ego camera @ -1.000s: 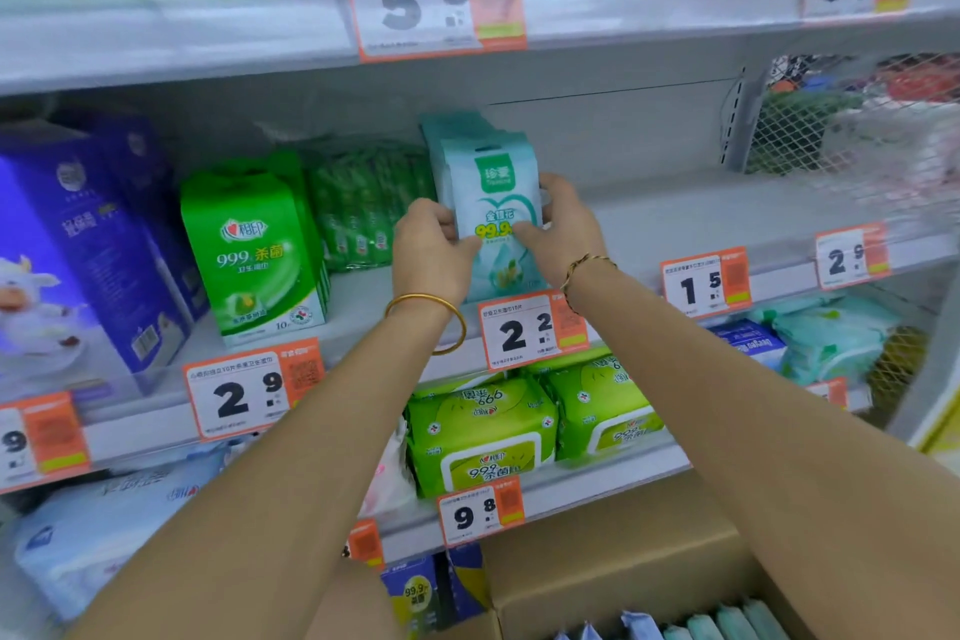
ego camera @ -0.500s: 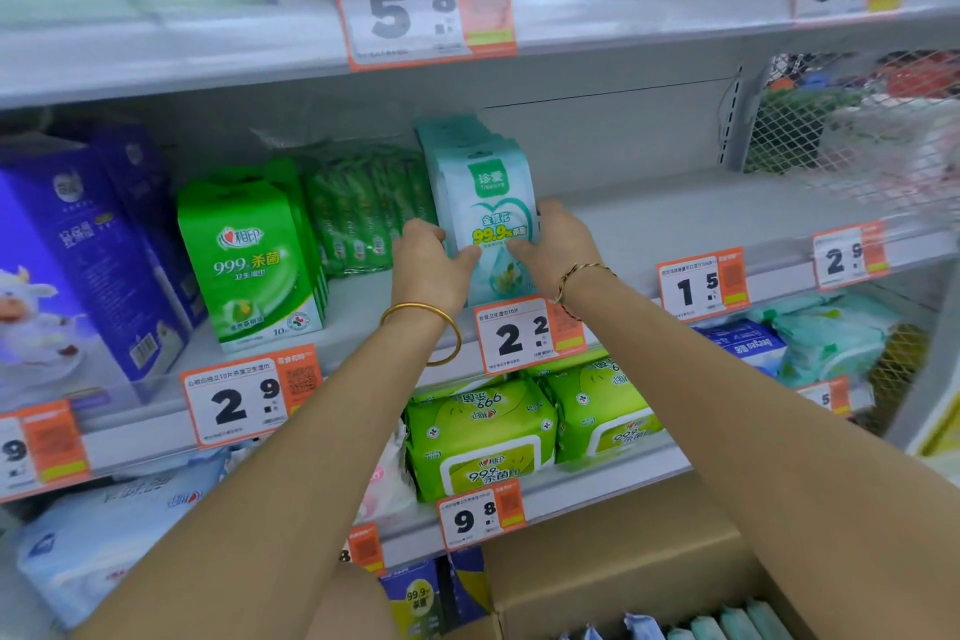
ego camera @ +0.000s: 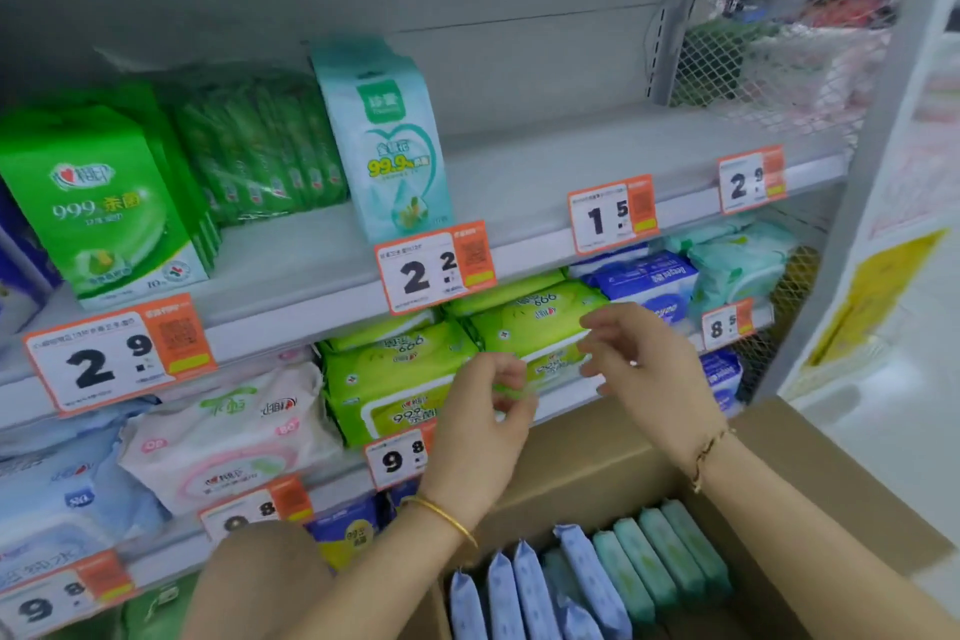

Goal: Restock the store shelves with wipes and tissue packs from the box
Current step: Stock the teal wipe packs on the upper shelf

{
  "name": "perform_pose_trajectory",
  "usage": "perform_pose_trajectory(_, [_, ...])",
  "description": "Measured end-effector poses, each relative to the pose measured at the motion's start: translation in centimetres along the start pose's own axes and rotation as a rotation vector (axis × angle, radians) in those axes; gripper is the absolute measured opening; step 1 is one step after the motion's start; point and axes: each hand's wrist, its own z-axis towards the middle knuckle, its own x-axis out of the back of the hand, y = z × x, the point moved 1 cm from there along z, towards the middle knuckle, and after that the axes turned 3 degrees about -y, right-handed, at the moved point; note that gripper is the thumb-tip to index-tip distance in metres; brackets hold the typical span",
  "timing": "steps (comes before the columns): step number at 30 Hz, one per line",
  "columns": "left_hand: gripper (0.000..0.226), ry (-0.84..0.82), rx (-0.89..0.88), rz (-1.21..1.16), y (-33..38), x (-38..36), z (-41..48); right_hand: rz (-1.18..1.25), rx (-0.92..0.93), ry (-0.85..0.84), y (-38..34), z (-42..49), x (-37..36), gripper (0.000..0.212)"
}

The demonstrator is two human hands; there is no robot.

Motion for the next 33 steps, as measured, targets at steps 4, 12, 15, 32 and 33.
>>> perform_pose_trajectory(4, [0.019, -0.185, 0.113, 0.055, -3.5, -5.5, 0.5, -0.097, -0.123, -0.109, 7.0, 0.4, 0.4, 0.031])
perform_pose_trajectory(12, [0.02, -0.534, 0.429, 0.251, -9.4, -12.0, 1.6, -0.385, -0.316, -0.549, 17.6, 1.2, -0.3, 0.025])
perform_pose_trajectory(15, [0.02, -0.521, 0.507, 0.279, -10.6, -12.5, 1.5, -0.459, -0.354, -0.668, 19.4, 0.8, -0.1, 0.027])
perform_pose_trajectory(32, [0.027, -0.467, 0.642, 0.257, -7.3, -11.8, -4.3, -0.359, -0.534, -0.746, 22.5, -6.3, -1.1, 0.024])
perform_pose_trajectory(33, [0.028, -0.469, 0.647, 0.263, -7.6, -11.8, -4.0, -0.345, -0.557, -0.742, 22.9, -6.7, -1.2, 0.024])
